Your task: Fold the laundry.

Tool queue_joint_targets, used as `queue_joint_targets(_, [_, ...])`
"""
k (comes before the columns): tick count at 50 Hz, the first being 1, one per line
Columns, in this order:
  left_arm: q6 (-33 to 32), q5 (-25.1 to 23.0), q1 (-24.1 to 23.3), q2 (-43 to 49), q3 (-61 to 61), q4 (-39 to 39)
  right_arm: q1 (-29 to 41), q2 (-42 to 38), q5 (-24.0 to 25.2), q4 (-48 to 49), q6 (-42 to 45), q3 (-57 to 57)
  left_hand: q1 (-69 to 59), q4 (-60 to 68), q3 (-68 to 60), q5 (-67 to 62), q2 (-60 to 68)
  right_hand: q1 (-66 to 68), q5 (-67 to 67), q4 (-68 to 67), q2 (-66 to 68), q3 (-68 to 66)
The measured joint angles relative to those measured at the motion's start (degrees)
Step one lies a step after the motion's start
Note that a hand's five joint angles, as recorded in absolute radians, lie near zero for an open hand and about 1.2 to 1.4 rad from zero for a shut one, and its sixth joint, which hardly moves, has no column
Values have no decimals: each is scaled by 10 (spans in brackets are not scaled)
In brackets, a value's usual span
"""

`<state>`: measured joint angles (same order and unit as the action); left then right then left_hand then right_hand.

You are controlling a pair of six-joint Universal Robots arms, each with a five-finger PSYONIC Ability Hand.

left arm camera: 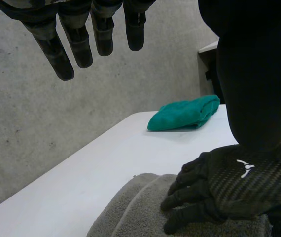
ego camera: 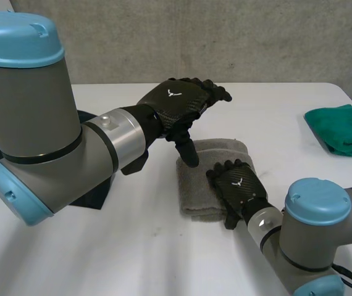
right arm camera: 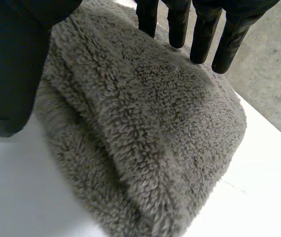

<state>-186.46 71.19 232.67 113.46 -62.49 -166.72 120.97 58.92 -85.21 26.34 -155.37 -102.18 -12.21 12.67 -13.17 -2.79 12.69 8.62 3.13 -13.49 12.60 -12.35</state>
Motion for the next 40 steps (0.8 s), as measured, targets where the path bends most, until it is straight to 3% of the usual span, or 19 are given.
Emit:
queue_joint_targets(16, [1,1,0,0,-1,-1,-1,-56,1,19,0,82,0,0,0,0,0,56,34,-28,42,-43])
queue_joint_targets(18, [3,1,0,0,-3,-1,-1,-69,1,19,0,100,0,0,0,0,0,153,97,-137,149,-148])
queue_joint_targets(21, [7,1,0,-1,-6,-2,-1,-80,1,19,0,115,0,0,0,0,0,201,143,-198,215,-210])
queue_joint_targets(22, [10,1,1,-1,-8,-3,-2,-85,1,19,0,124,0,0,0,0,0,294,276,-336,354,-347])
queue_joint_targets(25, [16,1,2,-2,-11,-5,-5,-91,2,17,0,143,0,0,0,0,0,395,435,-487,498,-481])
queue_joint_targets(33, [20,1,4,-5,-15,-6,-49,-87,16,0,21,173,0,0,0,0,0,416,476,-532,537,-511])
queue_joint_targets(39, [20,2,5,-7,-19,-6,-105,-83,57,-28,79,187,0,0,0,0,0,416,476,-535,537,-511])
queue_joint_targets(40, [20,2,7,-9,-21,-6,-145,-83,96,-42,121,201,0,0,0,0,0,416,476,-535,537,-511])
